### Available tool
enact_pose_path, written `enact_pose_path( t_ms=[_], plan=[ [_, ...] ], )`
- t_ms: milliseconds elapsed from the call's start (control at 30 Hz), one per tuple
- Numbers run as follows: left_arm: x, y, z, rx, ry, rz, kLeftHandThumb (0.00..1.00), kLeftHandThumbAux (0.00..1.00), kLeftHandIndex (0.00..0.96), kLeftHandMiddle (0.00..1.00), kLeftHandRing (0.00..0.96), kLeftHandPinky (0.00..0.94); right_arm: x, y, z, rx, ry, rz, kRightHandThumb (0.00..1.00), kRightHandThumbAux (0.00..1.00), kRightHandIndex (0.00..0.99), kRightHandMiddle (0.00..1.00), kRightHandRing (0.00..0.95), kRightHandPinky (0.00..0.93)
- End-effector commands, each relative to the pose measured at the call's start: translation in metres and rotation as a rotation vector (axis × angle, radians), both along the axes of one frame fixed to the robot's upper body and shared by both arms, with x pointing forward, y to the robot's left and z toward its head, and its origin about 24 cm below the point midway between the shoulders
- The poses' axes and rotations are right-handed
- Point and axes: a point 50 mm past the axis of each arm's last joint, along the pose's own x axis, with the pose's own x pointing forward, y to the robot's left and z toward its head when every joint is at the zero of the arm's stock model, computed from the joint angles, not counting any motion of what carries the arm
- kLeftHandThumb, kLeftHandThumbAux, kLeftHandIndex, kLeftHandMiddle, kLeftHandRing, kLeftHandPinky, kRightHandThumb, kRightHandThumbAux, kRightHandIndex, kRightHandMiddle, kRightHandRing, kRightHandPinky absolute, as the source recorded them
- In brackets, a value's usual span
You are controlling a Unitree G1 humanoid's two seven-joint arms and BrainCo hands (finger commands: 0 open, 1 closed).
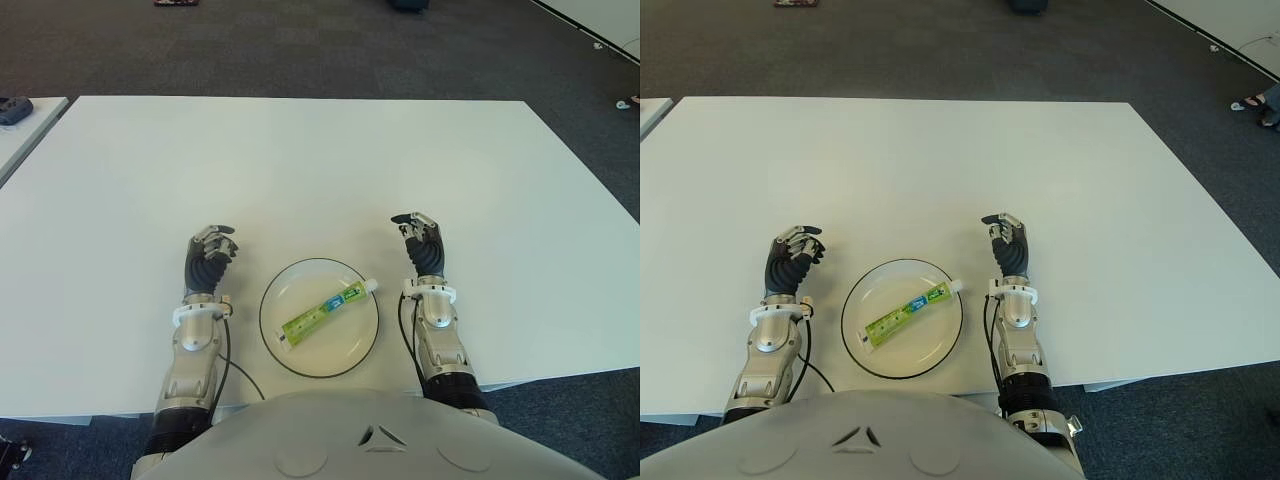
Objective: Put the toothpaste on the table into the plate.
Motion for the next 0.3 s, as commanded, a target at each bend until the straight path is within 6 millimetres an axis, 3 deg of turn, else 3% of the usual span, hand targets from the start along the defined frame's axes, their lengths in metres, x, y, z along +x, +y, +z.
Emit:
enact_pose_path(
  t_ms=[33,300],
  plan=[
    [0.0015,0.0004,-0.0023,0.016,0.023,-0.016,0.707,0.716,0.434,0.629,0.641,0.625,-0.0011,-0.0015,-0.0015,0.01,0.034,0.008,0.845,0.683,0.484,0.445,0.516,0.579],
    [-0.0002,0.0012,-0.0012,0.001,0.016,-0.015,0.707,0.717,0.434,0.622,0.628,0.615,-0.002,-0.0061,-0.0015,-0.014,0.065,0.005,0.845,0.684,0.493,0.437,0.512,0.553]
  ],
)
